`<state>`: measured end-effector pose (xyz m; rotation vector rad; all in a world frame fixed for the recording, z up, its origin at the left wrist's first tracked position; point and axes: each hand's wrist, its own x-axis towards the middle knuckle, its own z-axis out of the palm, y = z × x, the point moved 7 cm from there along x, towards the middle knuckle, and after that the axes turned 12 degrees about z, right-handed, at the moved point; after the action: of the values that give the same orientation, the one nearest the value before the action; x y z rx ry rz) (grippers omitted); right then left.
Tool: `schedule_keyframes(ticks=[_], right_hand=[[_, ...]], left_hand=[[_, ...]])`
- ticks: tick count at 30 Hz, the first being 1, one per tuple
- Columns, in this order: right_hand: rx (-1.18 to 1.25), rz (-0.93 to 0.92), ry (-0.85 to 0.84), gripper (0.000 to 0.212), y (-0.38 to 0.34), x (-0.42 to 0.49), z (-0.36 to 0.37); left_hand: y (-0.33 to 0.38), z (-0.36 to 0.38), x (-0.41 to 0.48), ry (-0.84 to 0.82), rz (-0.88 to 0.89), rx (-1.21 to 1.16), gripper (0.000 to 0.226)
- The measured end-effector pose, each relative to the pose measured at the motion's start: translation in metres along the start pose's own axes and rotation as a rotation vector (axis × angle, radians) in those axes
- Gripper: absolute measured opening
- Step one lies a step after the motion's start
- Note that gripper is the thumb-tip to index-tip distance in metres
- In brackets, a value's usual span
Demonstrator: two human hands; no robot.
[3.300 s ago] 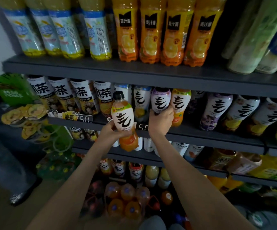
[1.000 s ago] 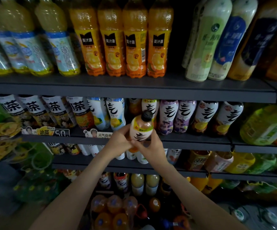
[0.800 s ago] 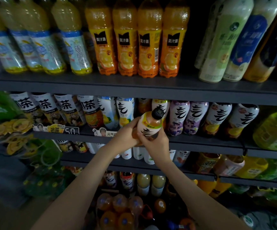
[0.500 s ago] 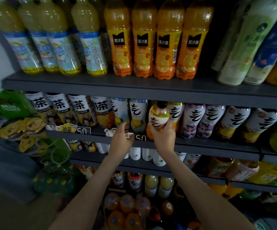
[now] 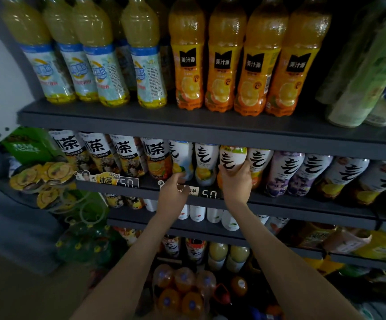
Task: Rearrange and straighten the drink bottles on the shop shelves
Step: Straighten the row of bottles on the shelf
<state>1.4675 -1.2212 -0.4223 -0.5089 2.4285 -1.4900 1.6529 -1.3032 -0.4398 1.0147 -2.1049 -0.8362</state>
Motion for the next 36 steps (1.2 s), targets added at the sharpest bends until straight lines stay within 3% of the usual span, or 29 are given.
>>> schedule_keyframes(ticks=[10, 16, 21, 25, 36], right_hand=[[-0.130, -0.046, 0.025, 0.067, 0.028, -0.006, 0.012], [-0.112, -0.086, 0.070, 0.066, 0.028, -0.001, 0.019], [-0.047, -0.149, 0.009, 0.057, 0.033, -0.004, 0.001], [-0.013, -0.156, 0.107, 0.053, 0.044, 0.002, -0.030], [-0.101, -0.166, 0.063, 0.065, 0.053, 0.005, -0.032]], left_hand=[[0.008, 0.037, 0.018, 0.147, 0.035, 0.024, 0.027], [0.009, 0.058, 0.017, 0.245, 0.010, 0.043, 0.040], [0.016, 0.071, 0.022, 0.293, 0.051, 0.025, 0.057], [0.020, 0.079, 0.025, 0.330, 0.016, 0.047, 0.071], [0.024, 0.072, 0.026, 0.390, -0.077, 0.228, 0.066]])
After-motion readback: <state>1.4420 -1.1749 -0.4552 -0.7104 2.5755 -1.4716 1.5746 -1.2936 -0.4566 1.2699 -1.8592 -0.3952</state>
